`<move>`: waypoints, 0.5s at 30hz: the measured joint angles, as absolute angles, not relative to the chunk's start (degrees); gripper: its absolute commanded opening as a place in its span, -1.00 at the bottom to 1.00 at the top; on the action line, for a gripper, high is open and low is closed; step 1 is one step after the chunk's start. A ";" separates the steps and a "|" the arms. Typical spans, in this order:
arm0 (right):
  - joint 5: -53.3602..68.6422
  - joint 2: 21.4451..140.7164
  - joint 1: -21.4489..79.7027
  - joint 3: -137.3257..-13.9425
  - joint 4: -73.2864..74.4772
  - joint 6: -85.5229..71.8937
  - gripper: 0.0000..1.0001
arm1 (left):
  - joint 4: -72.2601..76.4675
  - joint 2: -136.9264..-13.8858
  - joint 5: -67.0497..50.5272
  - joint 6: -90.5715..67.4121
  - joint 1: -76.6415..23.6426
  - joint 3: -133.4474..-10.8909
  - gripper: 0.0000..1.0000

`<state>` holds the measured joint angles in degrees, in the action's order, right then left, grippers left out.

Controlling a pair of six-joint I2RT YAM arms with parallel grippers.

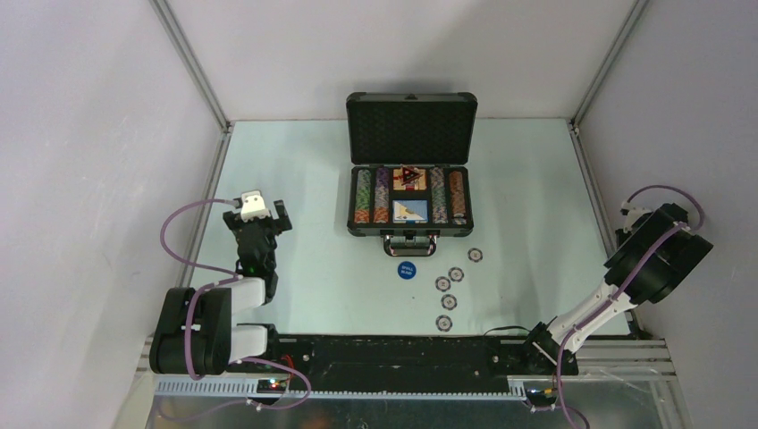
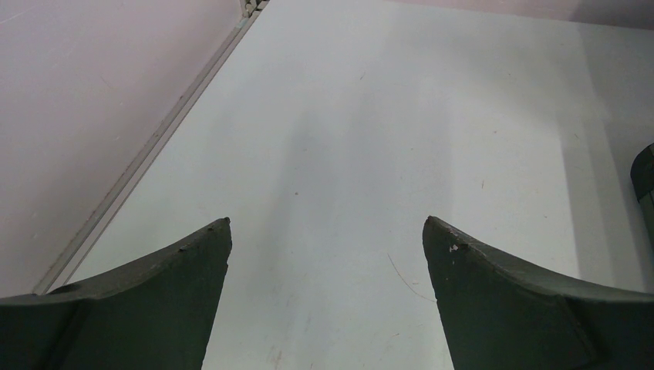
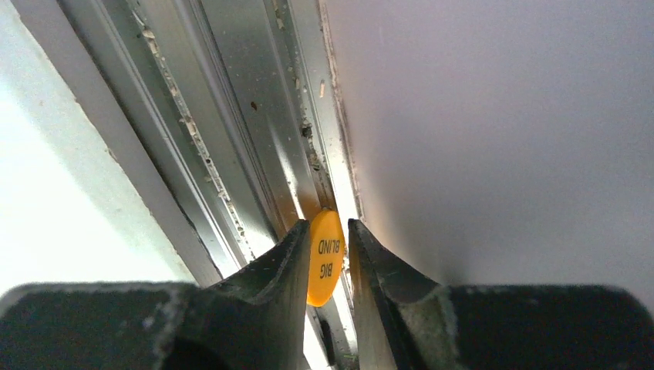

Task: Pack up texas hold em set

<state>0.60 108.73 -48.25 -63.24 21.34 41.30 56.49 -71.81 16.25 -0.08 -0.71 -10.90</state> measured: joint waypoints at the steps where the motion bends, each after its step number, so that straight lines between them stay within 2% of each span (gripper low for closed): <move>1: 0.58 108.66 -48.25 -63.18 21.32 41.74 -0.41 | 56.49 -71.81 16.25 -0.08 -0.71 -10.90 0.97; 15: -1.26 106.80 -50.50 -59.83 21.50 45.95 -0.42 | 56.49 -71.81 16.25 -0.08 -0.71 -10.90 0.97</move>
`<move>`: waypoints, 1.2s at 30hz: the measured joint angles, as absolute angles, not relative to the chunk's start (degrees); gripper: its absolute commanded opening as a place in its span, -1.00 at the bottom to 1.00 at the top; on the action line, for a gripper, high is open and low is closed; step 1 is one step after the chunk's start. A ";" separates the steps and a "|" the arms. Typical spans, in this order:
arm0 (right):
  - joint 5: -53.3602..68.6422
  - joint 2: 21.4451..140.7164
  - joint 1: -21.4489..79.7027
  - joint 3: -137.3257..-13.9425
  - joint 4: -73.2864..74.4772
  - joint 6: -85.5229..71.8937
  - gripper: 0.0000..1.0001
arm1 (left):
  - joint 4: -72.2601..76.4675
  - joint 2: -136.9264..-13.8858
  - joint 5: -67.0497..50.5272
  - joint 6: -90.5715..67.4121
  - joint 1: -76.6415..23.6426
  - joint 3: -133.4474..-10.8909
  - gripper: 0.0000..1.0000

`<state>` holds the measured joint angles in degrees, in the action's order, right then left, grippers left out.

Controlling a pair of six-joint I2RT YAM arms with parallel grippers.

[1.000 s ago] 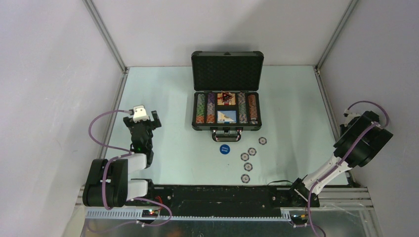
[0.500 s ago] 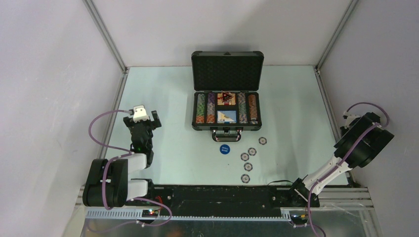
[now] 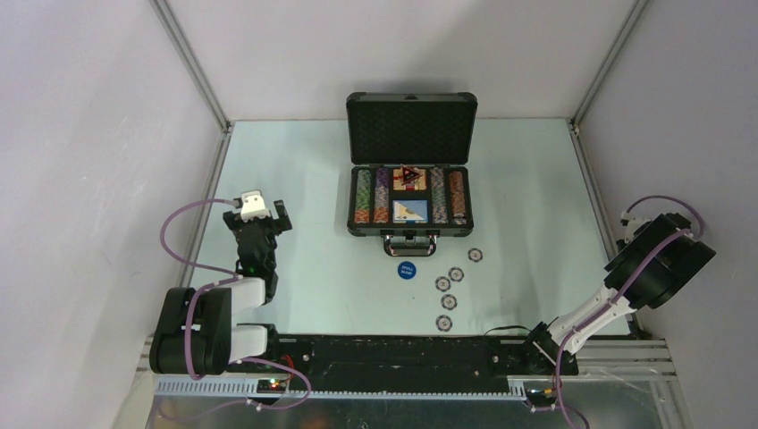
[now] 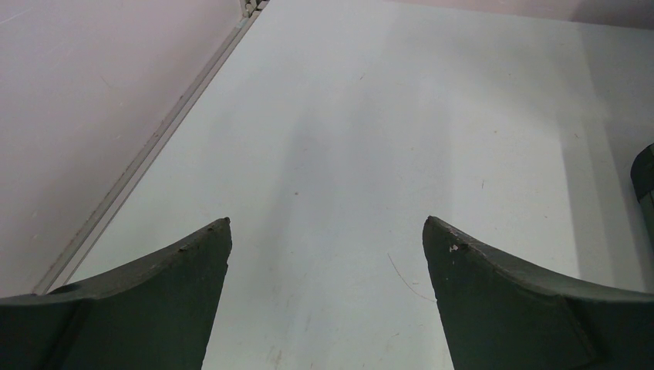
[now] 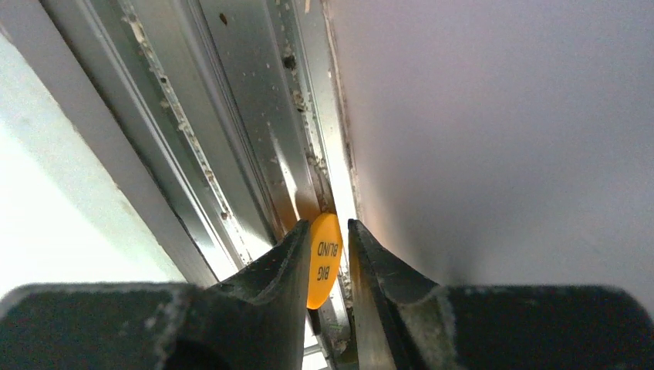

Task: Pack up texas hold em set

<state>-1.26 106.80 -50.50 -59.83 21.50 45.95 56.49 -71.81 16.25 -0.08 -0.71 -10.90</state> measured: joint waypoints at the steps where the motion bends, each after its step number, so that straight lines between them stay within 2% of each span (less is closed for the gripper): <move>1: -1.26 106.74 -50.72 -59.77 21.67 46.09 -0.42 | 56.51 -71.81 16.25 -0.08 -0.71 -10.90 0.97; 28: 2.46 99.70 -55.16 -58.06 26.96 46.96 -0.40 | 56.49 -71.81 16.25 -0.08 -0.71 -10.90 0.97; 36: 5.13 97.91 -55.77 -58.06 29.89 48.51 -0.21 | 56.49 -71.81 16.25 -0.08 -0.71 -10.90 0.97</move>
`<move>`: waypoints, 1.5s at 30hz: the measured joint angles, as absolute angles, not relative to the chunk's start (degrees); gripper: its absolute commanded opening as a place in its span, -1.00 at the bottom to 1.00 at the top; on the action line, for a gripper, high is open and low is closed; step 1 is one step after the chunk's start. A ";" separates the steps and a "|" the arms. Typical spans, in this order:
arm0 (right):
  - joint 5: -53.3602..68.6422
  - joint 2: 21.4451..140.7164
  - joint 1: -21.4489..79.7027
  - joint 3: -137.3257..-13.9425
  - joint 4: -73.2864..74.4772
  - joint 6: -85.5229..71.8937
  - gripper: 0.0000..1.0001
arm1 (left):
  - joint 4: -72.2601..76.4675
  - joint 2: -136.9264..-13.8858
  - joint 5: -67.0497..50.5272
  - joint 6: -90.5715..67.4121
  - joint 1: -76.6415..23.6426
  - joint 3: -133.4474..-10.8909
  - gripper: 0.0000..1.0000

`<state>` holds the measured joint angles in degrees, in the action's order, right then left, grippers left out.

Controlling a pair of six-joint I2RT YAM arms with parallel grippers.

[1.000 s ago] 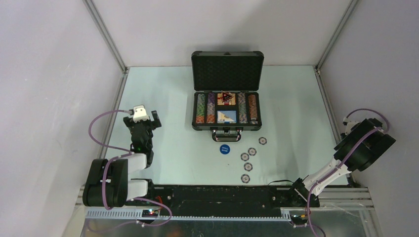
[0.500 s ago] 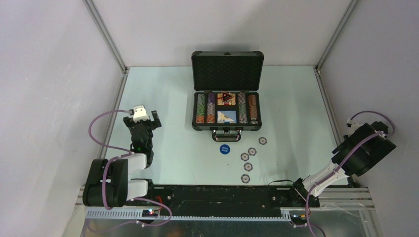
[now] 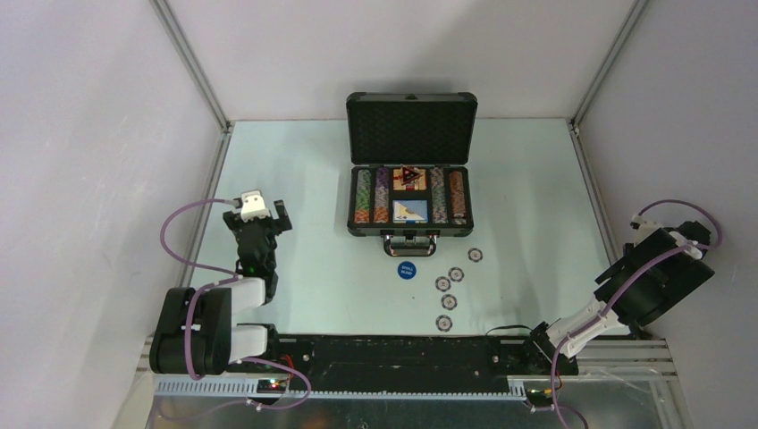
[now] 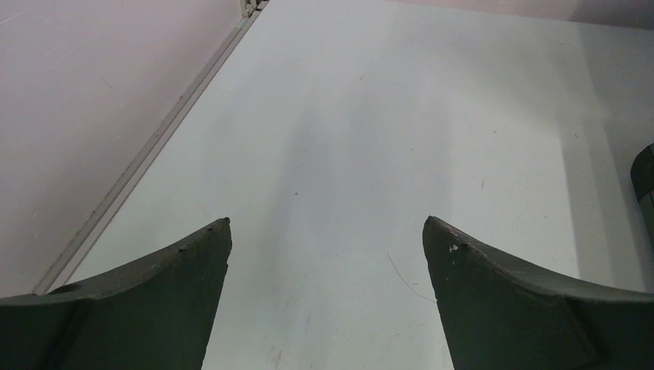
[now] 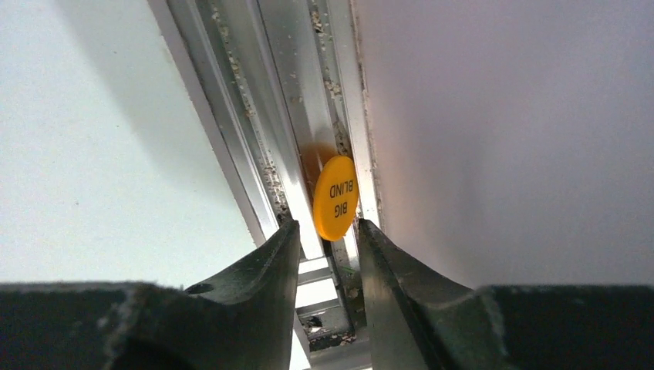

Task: Pack up texas hold em set

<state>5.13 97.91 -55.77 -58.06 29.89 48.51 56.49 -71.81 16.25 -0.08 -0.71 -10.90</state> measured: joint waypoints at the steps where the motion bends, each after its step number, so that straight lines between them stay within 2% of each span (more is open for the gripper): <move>1: 5.52 97.86 -55.77 -58.06 30.02 48.69 -0.21 | 56.49 -71.81 16.25 -0.08 -0.71 -10.90 0.97; 10: 5.91 98.19 -55.90 -58.15 29.69 50.04 -0.30 | 56.49 -71.81 16.25 -0.08 -0.71 -10.90 0.97; 45: 4.95 100.84 -55.68 -55.83 18.09 46.02 -0.34 | 56.49 -71.81 16.25 -0.08 -0.71 -10.90 0.97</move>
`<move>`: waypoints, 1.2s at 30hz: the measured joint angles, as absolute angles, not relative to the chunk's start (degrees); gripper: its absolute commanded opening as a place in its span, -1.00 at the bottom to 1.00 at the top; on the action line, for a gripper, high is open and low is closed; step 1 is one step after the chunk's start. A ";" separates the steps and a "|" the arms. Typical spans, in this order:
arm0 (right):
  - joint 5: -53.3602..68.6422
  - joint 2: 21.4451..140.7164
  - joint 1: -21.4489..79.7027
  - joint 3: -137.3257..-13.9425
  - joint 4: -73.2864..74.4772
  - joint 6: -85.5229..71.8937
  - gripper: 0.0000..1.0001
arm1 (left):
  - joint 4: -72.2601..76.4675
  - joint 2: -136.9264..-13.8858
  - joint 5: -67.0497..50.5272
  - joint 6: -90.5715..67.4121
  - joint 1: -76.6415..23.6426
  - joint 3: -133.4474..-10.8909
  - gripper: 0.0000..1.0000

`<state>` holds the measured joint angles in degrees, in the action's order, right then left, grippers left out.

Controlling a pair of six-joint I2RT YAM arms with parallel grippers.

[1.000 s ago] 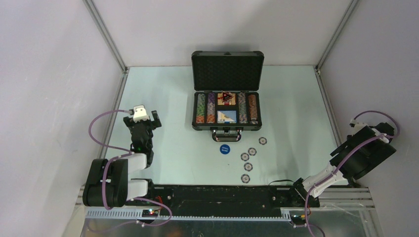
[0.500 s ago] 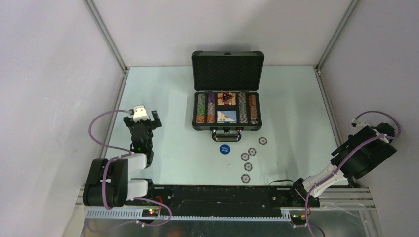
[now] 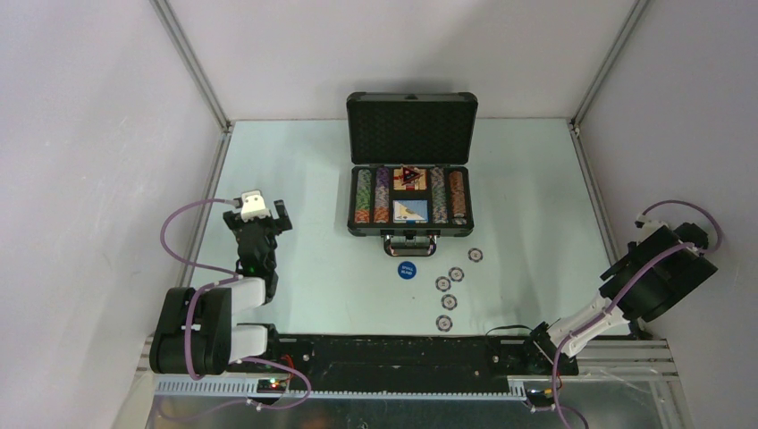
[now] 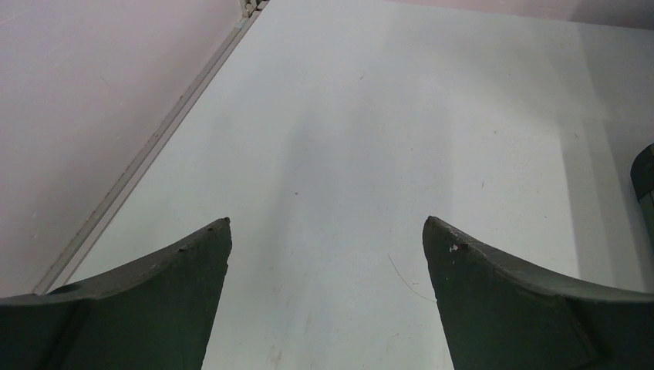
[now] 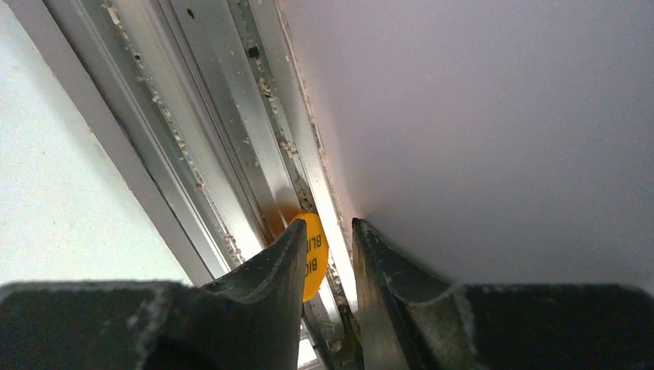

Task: Pack up texas hold em set

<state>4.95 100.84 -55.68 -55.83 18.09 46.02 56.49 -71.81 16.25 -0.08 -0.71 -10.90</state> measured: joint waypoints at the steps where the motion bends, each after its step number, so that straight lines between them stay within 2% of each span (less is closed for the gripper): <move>1: 4.99 101.03 -55.53 -55.64 17.63 45.93 -0.33 | 56.49 -71.81 16.25 -0.08 -0.71 -10.90 0.97; 15: 2.79 105.10 -53.56 -54.43 14.02 45.08 -0.33 | 56.49 -71.81 16.25 -0.08 -0.71 -10.90 0.97; 36: -2.20 104.07 -53.60 -54.06 16.43 49.36 -0.36 | 56.49 -71.81 16.25 -0.08 -0.71 -10.90 0.97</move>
